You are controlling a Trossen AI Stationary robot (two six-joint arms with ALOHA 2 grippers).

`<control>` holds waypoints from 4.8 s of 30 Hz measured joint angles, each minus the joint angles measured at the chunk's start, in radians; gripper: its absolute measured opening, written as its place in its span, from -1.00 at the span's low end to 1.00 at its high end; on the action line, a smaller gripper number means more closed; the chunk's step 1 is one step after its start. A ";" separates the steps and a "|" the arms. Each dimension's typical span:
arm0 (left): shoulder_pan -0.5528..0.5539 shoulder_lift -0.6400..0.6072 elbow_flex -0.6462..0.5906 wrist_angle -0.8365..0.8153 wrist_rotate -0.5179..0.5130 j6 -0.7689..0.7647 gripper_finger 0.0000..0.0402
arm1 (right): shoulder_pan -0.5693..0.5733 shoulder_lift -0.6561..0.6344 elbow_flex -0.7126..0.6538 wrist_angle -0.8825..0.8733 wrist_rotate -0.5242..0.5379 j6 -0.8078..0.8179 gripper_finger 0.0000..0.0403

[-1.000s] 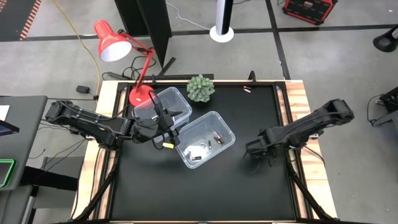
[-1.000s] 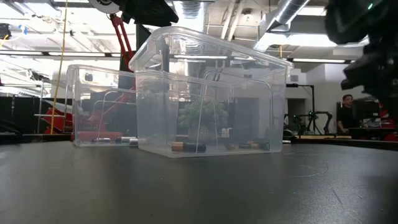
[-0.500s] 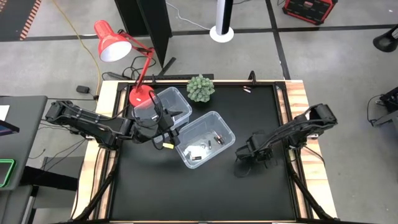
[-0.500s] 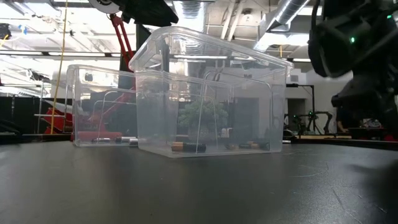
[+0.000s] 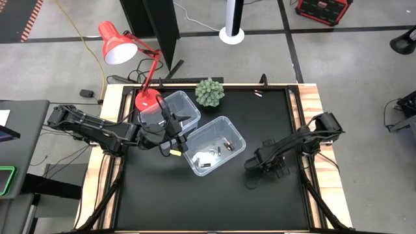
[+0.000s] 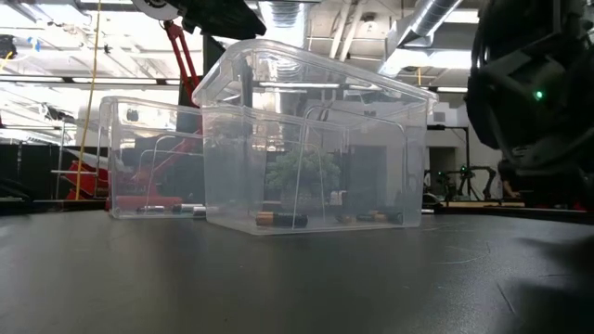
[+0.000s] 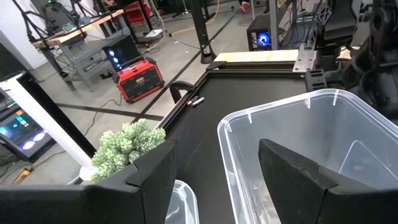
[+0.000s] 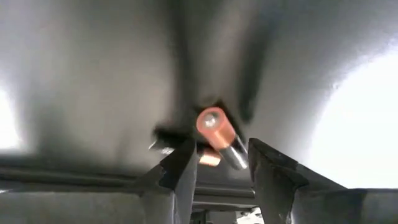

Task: Sort batteries
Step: Put the brown battery into the bottom transparent bin

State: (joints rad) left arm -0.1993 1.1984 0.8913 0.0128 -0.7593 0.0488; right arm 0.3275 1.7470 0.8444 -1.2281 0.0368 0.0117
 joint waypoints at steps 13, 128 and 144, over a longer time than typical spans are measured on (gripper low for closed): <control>0.000 0.000 0.000 0.000 0.000 0.001 0.09 | 0.000 0.058 0.005 0.050 0.014 0.007 -0.58; 0.000 0.000 0.000 -0.022 0.031 -0.008 0.09 | 0.329 -0.447 -0.140 0.073 -0.042 1.773 0.05; 0.000 0.000 0.000 -0.022 0.031 -0.007 0.09 | 0.059 -0.254 0.085 -0.245 -0.221 0.820 -0.19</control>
State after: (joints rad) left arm -0.1996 1.1984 0.8916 -0.0093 -0.7288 0.0414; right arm 0.3862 1.4927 0.9290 -1.4732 -0.1838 0.8312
